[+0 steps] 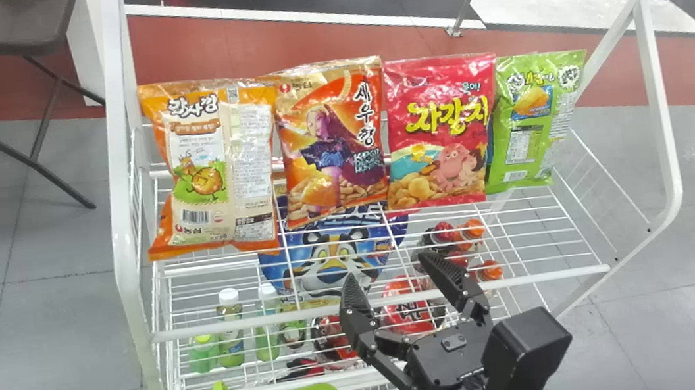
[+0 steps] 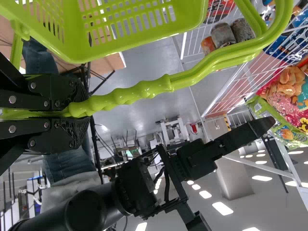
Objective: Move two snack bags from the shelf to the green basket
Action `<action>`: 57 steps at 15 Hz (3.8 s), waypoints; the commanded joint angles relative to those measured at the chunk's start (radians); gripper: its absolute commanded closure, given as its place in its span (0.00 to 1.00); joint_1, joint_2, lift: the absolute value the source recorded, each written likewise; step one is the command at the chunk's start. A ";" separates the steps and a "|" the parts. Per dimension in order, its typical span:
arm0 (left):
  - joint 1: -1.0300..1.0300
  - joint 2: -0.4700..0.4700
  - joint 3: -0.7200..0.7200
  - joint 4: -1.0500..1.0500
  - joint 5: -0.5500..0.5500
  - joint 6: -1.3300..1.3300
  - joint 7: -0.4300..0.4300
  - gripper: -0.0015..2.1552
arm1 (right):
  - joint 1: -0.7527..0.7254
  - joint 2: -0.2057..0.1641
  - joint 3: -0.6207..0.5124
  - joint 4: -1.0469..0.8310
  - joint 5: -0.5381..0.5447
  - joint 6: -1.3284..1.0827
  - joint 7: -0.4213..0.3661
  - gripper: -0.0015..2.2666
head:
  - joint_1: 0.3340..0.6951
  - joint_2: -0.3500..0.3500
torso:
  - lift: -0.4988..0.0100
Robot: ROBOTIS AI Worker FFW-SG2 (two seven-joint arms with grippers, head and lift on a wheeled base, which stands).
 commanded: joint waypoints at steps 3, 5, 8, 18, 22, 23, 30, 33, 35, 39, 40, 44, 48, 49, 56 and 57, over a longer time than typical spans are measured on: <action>0.000 0.000 -0.001 0.000 0.000 -0.002 0.000 0.99 | 0.000 0.001 0.000 0.000 0.000 -0.005 0.000 0.06 | 1.00 0.00 | 0.95; 0.000 0.000 -0.001 -0.001 0.000 -0.002 0.000 0.99 | 0.000 0.001 0.002 0.000 0.001 -0.005 0.000 0.06 | 1.00 0.00 | 0.95; 0.000 0.002 -0.003 -0.001 0.000 -0.002 0.000 0.99 | 0.000 0.001 0.000 0.000 0.000 -0.005 0.000 0.06 | 1.00 0.00 | 0.95; 0.002 0.008 -0.052 -0.009 -0.032 0.019 0.006 0.99 | -0.189 0.001 0.114 0.092 0.033 0.022 0.003 0.06 | 1.00 0.00 | 0.95; -0.029 0.025 -0.105 -0.009 -0.069 0.080 0.011 0.99 | -0.275 0.027 0.141 0.106 0.040 0.117 0.003 0.06 | 1.00 0.00 | 0.95; -0.048 0.035 -0.121 -0.006 -0.074 0.099 0.015 0.99 | -0.287 0.035 0.141 0.109 0.050 0.120 0.003 0.06 | 1.00 0.00 | 0.95; -0.063 0.048 -0.128 -0.008 -0.077 0.142 0.009 0.99 | -0.459 0.087 0.201 0.195 0.043 0.234 0.052 0.06 | 1.00 0.13 | 0.95; -0.066 0.048 -0.127 -0.001 -0.077 0.142 0.011 0.99 | -0.522 0.098 0.206 0.262 0.041 0.228 0.057 0.06 | 1.00 0.18 | 0.95; -0.066 0.048 -0.127 0.003 -0.075 0.142 0.011 0.99 | -0.566 0.108 0.206 0.313 0.032 0.228 0.061 0.06 | 1.00 0.21 | 0.95; -0.067 0.048 -0.125 0.011 -0.074 0.139 0.012 0.99 | -0.631 0.127 0.204 0.370 -0.011 0.240 0.097 0.06 | 1.00 0.24 | 0.95; -0.066 0.048 -0.125 0.014 -0.074 0.136 0.012 0.99 | -0.643 0.136 0.204 0.379 -0.017 0.249 0.109 0.06 | 1.00 0.26 | 0.95; -0.067 0.048 -0.122 0.025 -0.069 0.120 0.012 0.99 | -0.701 0.168 0.203 0.434 -0.017 0.295 0.126 0.08 | 1.00 0.30 | 0.95; -0.067 0.048 -0.118 0.029 -0.063 0.111 0.009 0.99 | -0.721 0.168 0.190 0.449 -0.025 0.396 0.198 0.59 | 1.00 0.33 | 0.95; -0.067 0.048 -0.118 0.029 -0.064 0.111 0.009 0.99 | -0.729 0.168 0.186 0.459 -0.029 0.415 0.202 0.79 | 1.00 0.34 | 0.95; -0.067 0.043 -0.119 0.028 -0.064 0.111 0.018 0.98 | -0.647 0.153 0.180 0.359 -0.023 0.350 0.218 0.99 | 1.00 0.34 | 0.95; -0.067 0.043 -0.121 0.026 -0.064 0.111 0.018 0.98 | -0.624 0.144 0.173 0.324 -0.023 0.341 0.218 0.99 | 1.00 0.33 | 0.95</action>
